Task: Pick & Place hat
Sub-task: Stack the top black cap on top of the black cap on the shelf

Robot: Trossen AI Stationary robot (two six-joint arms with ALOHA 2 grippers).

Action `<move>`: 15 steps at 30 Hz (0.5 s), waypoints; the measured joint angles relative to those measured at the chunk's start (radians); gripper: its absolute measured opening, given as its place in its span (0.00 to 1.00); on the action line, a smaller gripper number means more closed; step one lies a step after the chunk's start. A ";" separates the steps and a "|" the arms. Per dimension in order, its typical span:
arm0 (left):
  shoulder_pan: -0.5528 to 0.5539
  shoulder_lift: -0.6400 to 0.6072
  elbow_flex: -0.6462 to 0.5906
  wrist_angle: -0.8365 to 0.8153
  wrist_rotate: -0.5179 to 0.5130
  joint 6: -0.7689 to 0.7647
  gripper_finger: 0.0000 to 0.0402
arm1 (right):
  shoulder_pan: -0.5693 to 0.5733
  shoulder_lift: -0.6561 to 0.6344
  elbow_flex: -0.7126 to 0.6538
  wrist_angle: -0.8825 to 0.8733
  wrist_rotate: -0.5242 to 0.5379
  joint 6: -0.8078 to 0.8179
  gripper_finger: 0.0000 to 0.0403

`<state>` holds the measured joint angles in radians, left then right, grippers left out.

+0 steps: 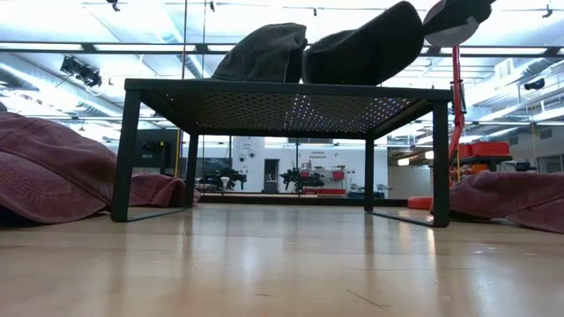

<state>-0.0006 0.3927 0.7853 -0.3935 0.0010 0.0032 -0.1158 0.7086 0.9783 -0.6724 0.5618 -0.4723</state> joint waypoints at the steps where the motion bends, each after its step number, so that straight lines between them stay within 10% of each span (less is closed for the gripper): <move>1: 0.000 0.000 0.000 0.000 0.000 0.000 0.12 | 0.000 -0.003 0.000 0.000 -0.014 0.008 0.00; 15: 0.000 0.000 0.000 0.000 0.000 0.000 0.12 | -0.002 -0.143 0.000 -0.003 -0.161 0.072 0.00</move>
<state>-0.0002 0.3925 0.7853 -0.3933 0.0010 0.0032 -0.1174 0.5655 0.9787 -0.6758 0.4008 -0.4006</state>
